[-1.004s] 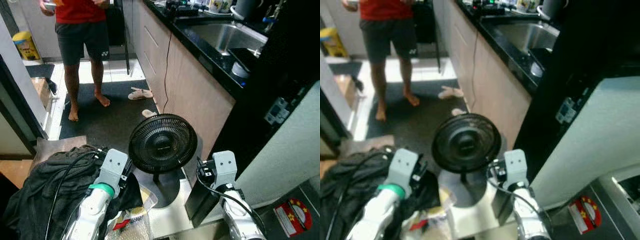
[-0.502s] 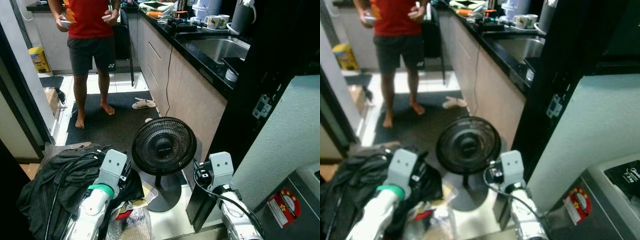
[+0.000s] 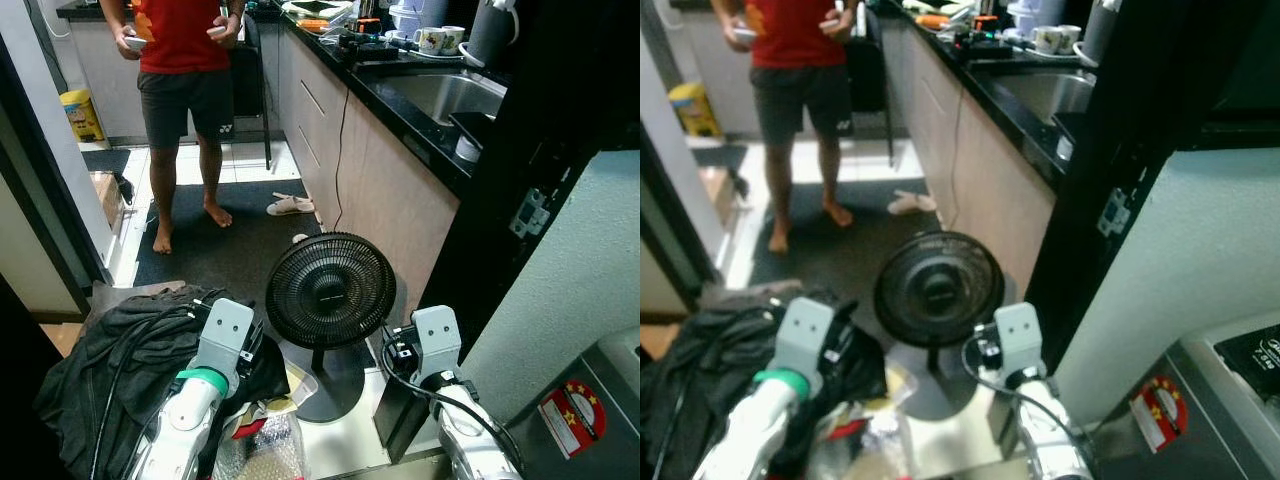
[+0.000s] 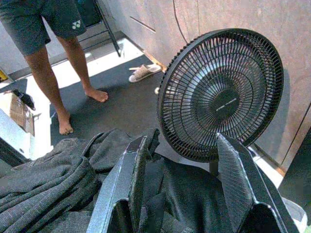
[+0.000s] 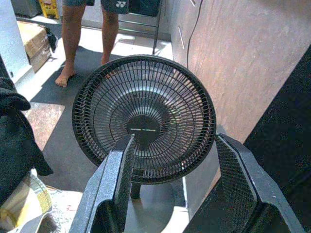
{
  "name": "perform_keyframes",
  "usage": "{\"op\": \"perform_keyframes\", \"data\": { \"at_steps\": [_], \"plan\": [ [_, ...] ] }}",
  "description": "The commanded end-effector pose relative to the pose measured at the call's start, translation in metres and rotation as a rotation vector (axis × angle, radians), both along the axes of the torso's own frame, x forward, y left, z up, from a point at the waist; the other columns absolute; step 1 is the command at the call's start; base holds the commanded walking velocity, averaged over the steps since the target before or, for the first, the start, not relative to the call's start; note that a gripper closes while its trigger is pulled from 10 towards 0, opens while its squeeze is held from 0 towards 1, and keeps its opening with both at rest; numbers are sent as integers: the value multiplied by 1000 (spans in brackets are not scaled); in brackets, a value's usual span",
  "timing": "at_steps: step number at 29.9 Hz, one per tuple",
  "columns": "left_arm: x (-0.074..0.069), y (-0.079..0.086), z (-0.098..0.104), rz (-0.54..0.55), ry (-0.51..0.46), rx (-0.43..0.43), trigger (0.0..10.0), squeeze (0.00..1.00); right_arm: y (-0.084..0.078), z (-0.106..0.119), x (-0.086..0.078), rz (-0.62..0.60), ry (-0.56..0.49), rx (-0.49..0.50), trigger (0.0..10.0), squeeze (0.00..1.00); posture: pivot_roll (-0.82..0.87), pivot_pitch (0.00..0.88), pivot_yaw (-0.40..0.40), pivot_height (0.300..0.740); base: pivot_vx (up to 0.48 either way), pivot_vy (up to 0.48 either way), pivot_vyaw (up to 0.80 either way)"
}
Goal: Clothes washing
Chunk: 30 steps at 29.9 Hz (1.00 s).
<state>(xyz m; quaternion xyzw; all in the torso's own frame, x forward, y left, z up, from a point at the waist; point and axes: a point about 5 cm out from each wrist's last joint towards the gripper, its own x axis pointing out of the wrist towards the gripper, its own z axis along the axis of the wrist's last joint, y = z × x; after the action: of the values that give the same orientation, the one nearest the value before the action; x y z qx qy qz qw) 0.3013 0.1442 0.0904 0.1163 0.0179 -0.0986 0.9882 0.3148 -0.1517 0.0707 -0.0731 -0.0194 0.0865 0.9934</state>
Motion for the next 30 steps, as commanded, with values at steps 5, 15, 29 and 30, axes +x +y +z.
{"op": "perform_keyframes", "data": {
  "at_steps": [5,15,29,30],
  "plan": [
    [-2,-1,-6,1,19,-5,10000,0,2,-6,-4,9,14,-27,10000,0,-4,0,-10,740,-337,0,0],
    [-2,0,-6,11,18,-8,10000,0,5,-6,-5,28,10,-42,10000,0,4,0,-15,740,-388,0,690],
    [0,-1,-5,14,8,5,10000,0,1,-4,-4,5,1,-21,10000,0,-4,0,-11,740,-188,0,306],
    [0,-1,-4,15,5,4,10000,0,0,-4,-4,6,0,-21,10000,0,-8,0,-10,740,0,0,0]
  ]
}}
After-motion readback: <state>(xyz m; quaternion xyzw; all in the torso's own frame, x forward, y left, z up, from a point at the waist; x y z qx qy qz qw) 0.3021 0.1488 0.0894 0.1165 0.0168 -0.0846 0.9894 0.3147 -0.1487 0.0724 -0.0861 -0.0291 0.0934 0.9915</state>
